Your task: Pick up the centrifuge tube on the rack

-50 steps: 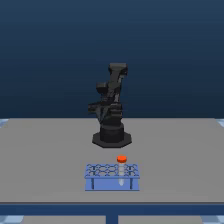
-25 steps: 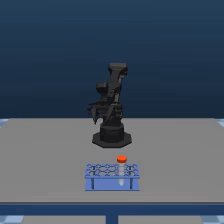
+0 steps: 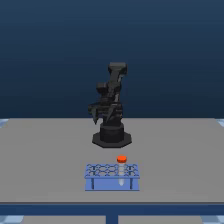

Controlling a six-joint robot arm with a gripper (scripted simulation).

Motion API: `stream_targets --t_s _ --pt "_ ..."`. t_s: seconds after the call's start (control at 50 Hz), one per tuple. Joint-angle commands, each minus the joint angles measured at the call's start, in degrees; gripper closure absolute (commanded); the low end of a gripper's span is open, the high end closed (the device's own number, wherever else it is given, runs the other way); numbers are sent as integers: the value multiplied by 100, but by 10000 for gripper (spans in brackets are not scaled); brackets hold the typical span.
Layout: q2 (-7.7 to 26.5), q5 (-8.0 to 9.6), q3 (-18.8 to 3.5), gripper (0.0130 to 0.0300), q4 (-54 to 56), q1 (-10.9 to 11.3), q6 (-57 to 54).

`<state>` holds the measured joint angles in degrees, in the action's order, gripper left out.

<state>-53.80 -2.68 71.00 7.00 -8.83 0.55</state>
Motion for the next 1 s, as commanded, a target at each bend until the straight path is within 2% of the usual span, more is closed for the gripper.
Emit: stream_targets --t_s 0.02,0.4,0.66,1.0 --pt "39 -41 -11 130 258 46 -298" --pt "261 -184 -77 130 1439 227 -1468" --pt "560 -355 -174 130 2578 445 -2596" --pt "891 -517 -294 130 3319 651 -3329"
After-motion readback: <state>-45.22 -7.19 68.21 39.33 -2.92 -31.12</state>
